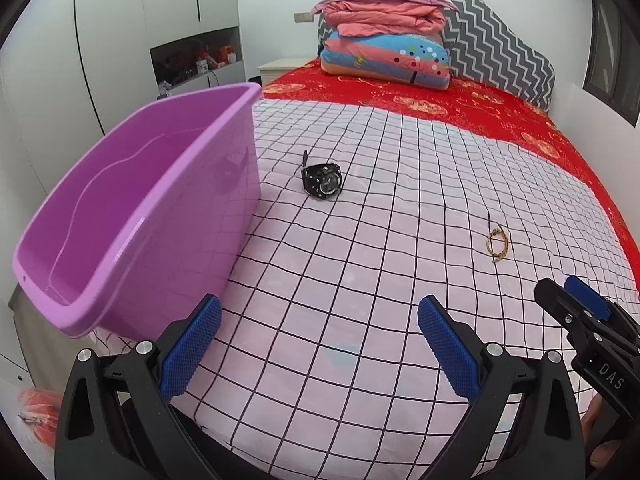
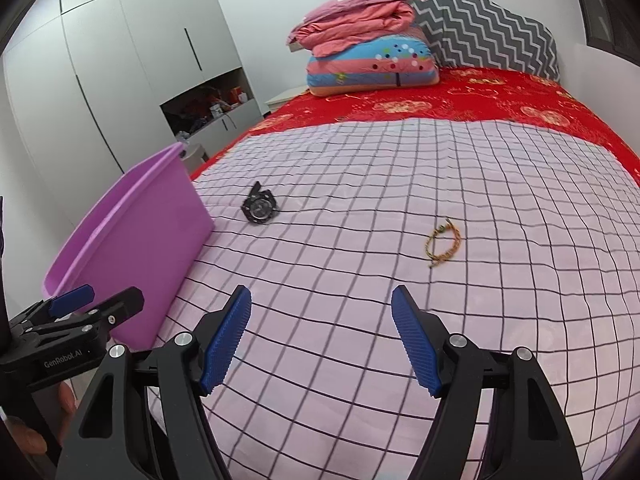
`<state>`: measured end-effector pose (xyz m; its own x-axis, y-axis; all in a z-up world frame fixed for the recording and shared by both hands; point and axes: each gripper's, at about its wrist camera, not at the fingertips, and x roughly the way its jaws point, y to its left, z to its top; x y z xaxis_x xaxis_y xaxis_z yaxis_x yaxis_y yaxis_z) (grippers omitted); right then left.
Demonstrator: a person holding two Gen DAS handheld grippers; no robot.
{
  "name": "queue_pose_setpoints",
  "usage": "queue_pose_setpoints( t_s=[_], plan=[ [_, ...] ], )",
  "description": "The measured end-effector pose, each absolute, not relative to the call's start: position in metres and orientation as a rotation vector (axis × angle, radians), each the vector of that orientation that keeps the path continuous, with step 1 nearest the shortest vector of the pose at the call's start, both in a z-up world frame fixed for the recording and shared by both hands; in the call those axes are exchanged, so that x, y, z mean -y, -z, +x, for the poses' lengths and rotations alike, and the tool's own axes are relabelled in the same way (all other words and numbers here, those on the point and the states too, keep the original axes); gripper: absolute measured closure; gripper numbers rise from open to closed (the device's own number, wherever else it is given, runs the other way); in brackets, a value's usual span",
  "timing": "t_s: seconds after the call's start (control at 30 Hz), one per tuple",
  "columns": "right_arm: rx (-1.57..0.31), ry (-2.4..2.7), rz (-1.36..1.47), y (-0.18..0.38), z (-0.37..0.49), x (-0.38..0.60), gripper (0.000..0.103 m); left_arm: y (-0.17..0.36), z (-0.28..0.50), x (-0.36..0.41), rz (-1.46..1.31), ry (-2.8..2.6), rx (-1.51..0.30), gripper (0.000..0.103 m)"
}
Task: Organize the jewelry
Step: 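Withdraw both tools from the tub toward the bed, then move left tool over the black watch while right tool approaches the braided bracelet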
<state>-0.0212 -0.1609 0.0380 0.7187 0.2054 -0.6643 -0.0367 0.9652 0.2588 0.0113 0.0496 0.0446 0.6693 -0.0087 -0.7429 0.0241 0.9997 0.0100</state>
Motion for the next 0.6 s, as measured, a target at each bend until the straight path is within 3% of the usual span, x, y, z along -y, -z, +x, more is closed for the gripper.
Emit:
queue_pose_setpoints(
  t_s=[0.6],
  plan=[
    [-0.840, 0.031, 0.260, 0.026, 0.052, 0.214, 0.034, 0.013, 0.118, -0.038, 0.029, -0.013, -0.895, 0.006]
  ],
)
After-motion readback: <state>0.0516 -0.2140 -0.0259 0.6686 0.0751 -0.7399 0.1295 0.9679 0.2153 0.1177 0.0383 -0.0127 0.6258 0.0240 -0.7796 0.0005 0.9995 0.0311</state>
